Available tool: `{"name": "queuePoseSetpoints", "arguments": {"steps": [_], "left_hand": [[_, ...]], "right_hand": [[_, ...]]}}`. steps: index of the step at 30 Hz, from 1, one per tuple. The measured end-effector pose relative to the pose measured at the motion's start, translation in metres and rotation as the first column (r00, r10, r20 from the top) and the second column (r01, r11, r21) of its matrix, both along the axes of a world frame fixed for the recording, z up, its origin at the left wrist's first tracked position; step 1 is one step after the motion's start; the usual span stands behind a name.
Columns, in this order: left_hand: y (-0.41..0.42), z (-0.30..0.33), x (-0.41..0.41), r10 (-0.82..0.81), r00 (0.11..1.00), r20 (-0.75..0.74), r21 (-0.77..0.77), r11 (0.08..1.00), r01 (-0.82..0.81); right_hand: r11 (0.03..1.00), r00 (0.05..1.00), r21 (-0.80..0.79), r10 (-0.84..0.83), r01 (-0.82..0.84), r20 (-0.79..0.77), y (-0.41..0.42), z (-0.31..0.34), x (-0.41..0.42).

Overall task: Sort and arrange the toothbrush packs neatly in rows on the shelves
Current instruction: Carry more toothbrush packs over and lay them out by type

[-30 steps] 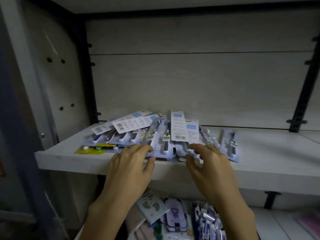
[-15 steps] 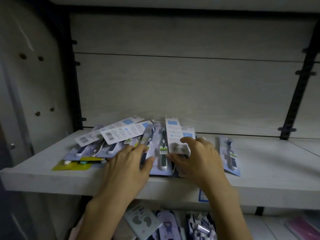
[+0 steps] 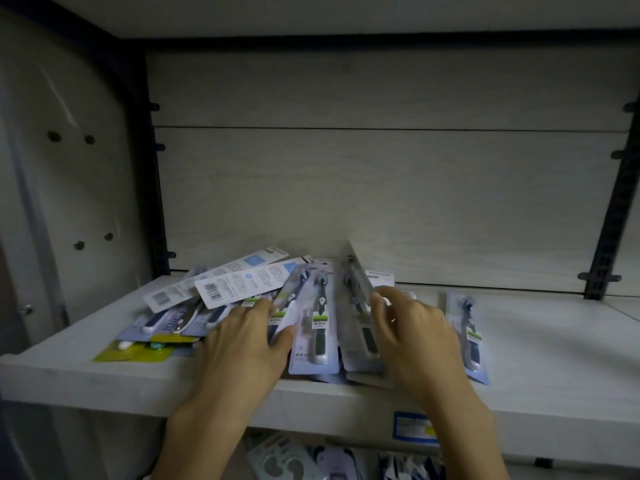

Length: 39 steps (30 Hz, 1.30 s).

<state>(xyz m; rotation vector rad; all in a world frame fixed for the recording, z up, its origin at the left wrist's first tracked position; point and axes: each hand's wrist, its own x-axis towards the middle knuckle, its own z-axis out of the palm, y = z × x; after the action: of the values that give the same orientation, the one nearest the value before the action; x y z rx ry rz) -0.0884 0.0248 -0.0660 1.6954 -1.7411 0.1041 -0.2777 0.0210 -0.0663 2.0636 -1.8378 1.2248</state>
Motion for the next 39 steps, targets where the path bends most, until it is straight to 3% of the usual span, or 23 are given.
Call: {"name": "queuePoseSetpoints", "arguments": {"steps": [8,14,22,35,39], "left_hand": [[0.001,-0.003,-0.011,0.028,0.985,-0.170,-0.092,0.995,-0.044],[0.002,0.000,-0.017,0.062,0.962,-0.264,-0.067,0.994,-0.082],[0.010,0.007,-0.026,0.117,0.902,-0.416,-0.138,0.972,-0.190],[0.038,0.004,-0.013,-0.160,0.779,-0.607,-0.313,0.949,-0.048],[0.056,-0.001,-0.013,-0.256,0.614,-0.747,-0.320,0.947,0.006]], "right_hand": [[0.999,0.949,0.029,-0.051,0.045,0.312,-0.006,-0.011,-0.008],[1.000,0.901,0.021,-0.009,0.000,0.435,-0.008,-0.010,-0.015],[0.999,0.610,-0.040,0.020,0.019,0.792,-0.008,-0.007,-0.031],[0.986,0.355,-0.109,0.148,-0.127,0.923,0.049,-0.004,-0.019],[0.981,0.331,-0.110,0.158,-0.157,0.930,0.077,-0.008,-0.010]]}}
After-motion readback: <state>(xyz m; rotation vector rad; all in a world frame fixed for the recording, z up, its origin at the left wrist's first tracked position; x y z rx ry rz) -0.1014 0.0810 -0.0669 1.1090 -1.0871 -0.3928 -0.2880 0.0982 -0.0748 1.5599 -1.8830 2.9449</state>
